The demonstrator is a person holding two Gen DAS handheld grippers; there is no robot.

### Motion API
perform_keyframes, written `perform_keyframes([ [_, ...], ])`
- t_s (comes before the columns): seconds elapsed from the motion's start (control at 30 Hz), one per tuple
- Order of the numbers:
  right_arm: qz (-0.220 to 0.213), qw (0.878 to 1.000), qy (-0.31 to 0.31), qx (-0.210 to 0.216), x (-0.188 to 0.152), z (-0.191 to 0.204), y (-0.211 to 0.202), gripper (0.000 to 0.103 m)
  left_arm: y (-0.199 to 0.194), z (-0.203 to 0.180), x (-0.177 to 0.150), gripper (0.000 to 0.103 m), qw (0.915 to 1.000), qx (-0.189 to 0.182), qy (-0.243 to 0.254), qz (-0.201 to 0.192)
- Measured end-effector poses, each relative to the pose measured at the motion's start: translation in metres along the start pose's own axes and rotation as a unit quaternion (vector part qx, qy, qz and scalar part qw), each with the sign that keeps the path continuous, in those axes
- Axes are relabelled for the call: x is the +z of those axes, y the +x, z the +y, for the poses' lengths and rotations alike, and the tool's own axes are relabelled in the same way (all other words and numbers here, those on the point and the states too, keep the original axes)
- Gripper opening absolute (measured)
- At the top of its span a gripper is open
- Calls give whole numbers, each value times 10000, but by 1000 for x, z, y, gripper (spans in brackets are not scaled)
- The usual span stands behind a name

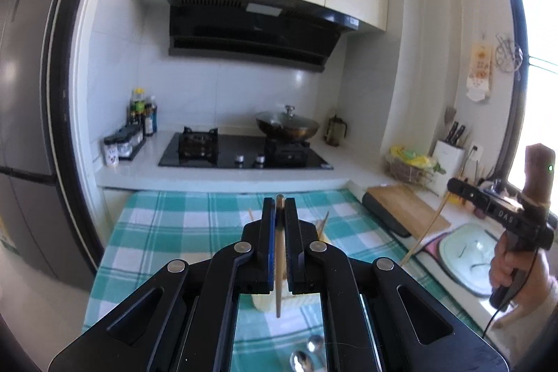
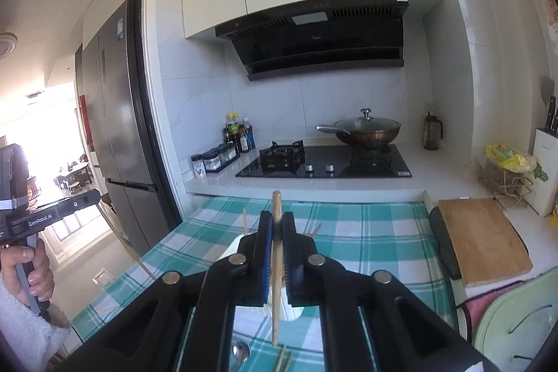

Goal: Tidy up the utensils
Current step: 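Lift the right tool's chopstick over the cream holder while the left tool carries its own, then open the right tool into the holder while the left tool releases its chopstick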

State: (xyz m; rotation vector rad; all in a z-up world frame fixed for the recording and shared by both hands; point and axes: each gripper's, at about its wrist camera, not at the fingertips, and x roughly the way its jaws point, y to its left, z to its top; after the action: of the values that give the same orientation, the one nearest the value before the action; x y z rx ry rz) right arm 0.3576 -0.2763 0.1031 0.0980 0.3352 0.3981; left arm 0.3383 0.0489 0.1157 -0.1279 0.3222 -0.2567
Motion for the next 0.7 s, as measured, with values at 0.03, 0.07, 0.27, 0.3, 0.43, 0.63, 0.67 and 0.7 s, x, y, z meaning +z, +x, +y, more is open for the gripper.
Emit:
perform_keyframes([
  [0.03, -128, 9999, -36, -11, 6, 3, 5, 6, 6, -1, 7, 3, 9999, 31, -30, -116],
  [0.07, -265, 9996, -75, -29, 11, 5, 9, 6, 13, -2, 11, 3, 9997, 87, -49, -227],
  [0.27, -1154, 9932, -138, -46, 22, 12, 46, 6, 77, -1, 12, 3, 9988, 211, -339, -296],
  [0.3, -1148, 9933, -133, -46, 19, 11, 58, 6, 91, 1, 8, 3, 9988, 234, -378, -191],
  [0.43, -494, 9988, 46, 21, 0, -1, 114, 6, 146, 15, -14, 3, 9970, 241, -538, 506],
  [0.63, 1268, 9899, 541, 320, -35, -21, 205, 6, 201, 23, -53, 3, 9859, 339, -515, 1558],
  [0.67, 1478, 9865, 615, 333, -40, -23, 216, 6, 206, 22, -57, 3, 9840, 305, -508, 1679],
  [0.7, 1595, 9844, 654, 343, -45, -24, 223, 6, 210, 20, -60, 4, 9826, 287, -499, 1765],
])
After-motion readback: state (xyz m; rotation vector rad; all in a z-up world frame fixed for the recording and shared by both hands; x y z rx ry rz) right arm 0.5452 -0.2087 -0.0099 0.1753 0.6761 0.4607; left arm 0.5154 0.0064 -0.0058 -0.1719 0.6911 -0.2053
